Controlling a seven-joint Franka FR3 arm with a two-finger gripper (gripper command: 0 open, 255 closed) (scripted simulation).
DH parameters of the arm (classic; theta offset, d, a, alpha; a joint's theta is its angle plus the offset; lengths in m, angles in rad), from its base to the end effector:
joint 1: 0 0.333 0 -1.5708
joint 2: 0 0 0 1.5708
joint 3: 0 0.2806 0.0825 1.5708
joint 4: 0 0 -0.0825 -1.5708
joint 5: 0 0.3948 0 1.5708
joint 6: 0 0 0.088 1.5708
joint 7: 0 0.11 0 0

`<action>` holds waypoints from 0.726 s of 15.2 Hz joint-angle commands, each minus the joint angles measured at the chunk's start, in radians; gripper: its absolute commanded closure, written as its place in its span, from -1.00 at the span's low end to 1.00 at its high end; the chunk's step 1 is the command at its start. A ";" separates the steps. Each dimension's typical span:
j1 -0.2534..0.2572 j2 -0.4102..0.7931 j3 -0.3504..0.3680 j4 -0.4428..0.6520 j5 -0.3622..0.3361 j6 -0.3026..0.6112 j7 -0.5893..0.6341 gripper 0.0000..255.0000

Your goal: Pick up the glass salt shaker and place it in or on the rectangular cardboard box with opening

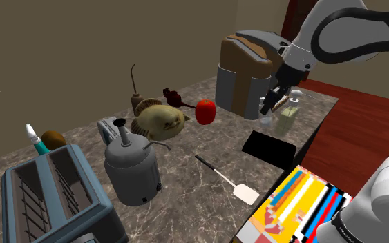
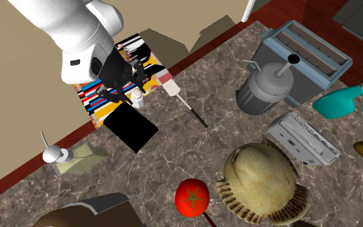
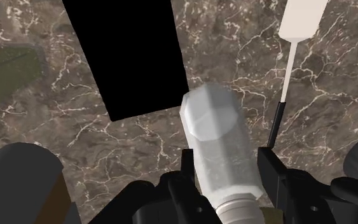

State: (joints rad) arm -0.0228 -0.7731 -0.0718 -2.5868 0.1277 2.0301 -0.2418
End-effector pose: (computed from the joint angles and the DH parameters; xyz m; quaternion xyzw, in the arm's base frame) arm 0.3750 -0.0281 0.4882 -0.9890 -0.0583 -0.1186 0.0669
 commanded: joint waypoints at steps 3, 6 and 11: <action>-0.052 -0.124 -0.075 -0.057 -0.051 -0.079 -0.077 1.00; -0.086 -0.186 -0.120 -0.090 -0.085 -0.114 -0.122 1.00; -0.090 -0.187 -0.128 -0.157 -0.089 -0.049 -0.133 1.00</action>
State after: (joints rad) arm -0.1118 -0.9609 -0.1965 -2.7273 0.0402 1.9635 -0.3710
